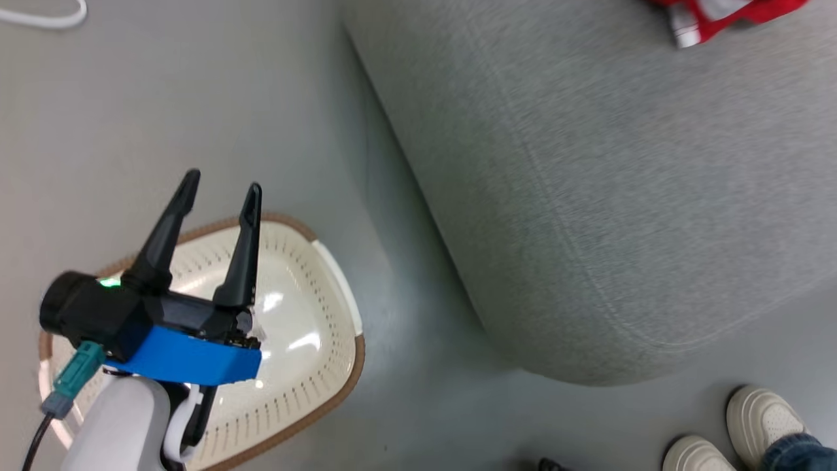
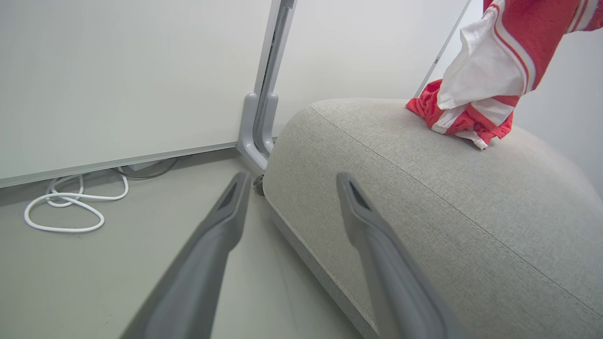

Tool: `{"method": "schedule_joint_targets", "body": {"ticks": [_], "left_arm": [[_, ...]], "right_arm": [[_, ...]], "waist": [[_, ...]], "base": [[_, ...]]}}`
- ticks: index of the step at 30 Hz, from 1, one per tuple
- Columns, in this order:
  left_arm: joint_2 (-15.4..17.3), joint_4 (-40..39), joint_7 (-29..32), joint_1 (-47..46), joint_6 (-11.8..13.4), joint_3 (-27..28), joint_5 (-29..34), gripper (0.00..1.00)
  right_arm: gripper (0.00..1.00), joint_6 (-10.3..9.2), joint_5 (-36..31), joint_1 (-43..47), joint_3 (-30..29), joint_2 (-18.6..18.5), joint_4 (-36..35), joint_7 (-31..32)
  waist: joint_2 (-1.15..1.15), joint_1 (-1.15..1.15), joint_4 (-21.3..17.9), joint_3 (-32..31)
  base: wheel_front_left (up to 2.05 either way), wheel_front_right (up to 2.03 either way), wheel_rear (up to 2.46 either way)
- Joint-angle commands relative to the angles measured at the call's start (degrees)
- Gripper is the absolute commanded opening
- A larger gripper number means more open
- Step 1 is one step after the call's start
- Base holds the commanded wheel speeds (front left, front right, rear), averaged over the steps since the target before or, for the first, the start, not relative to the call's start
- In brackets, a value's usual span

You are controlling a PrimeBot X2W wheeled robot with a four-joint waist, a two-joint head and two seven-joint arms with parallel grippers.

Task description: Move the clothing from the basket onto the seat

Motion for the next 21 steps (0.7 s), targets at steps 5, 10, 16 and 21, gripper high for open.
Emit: {"method": "schedule_joint_targets", "body": {"ticks": [5,10,16,21], "left_arm": [[1.20,-3.97,1.38,-2.84,0.25,-0.37,1.23,1.00],[1.25,-5.82,2.05,-4.01,0.34,-1.29,1.78,1.00],[0.22,-4.30,0.79,-3.88,0.39,-1.99,1.39,1.00],[-0.63,-1.81,-0.88,-3.42,0.18,-2.46,0.80,1.00]], "right_arm": [[0.00,0.02,-4.34,-1.34,-4.99,-1.30,9.55,-1.63],[0.00,0.01,-7.50,2.29,-8.60,0.62,21.66,-5.08],[0.76,0.01,-11.67,5.67,-10.80,1.50,31.81,-8.46],[1.00,0.01,-11.71,7.35,-11.13,2.59,35.71,-11.34]], "waist": [[0.00,-0.01,5.25,7.57],[0.00,-0.01,6.92,9.21],[0.00,-0.01,8.59,7.87],[0.00,-0.01,9.20,4.41]], "base": [[0.00,0.00,0.00],[0.00,0.00,0.00],[0.00,0.00,0.00],[0.00,0.00,0.00]]}}
